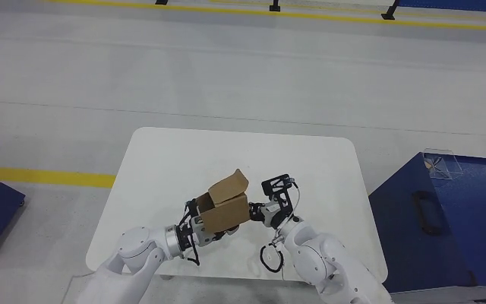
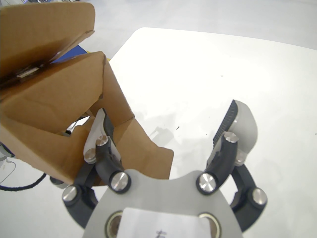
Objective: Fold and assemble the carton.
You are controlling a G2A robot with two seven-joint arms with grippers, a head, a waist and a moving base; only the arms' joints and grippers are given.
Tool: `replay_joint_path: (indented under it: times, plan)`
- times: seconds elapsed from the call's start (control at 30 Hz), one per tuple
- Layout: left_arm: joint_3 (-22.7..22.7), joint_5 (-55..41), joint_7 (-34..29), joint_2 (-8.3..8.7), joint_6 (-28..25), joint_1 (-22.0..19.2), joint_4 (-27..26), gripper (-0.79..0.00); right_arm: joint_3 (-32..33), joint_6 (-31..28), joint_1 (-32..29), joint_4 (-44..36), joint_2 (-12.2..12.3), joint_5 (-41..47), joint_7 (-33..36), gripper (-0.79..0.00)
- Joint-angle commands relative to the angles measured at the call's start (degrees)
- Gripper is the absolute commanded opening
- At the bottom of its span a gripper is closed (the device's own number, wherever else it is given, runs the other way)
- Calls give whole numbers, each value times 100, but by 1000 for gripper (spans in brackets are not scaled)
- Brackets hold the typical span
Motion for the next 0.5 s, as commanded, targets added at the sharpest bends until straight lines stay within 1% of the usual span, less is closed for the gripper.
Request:
replay_joint_path:
  times: [0.0, 0.13, 0.3, 0.4, 0.47]
  plan:
    - [10, 2, -2, -5, 14, -26, 28, -785, 22, -11, 15, 23, -10, 15, 9, 0]
    - [15, -10, -14, -15, 31, -77, 83, -785, 271, 5, -10, -65, -11, 162, -33, 0]
    - [-12, -68, -65, -21, 58, -121, 124, -785, 918, -24, -230, -168, 46, 483, -4, 0]
    - [-20, -114, -118, -26, 52, -138, 141, -785, 1252, -93, -375, -46, 79, 742, 182, 0]
    - [-23, -152, -151, -30, 51, -146, 157, -785, 1361, -245, -447, 81, 89, 1118, 500, 0]
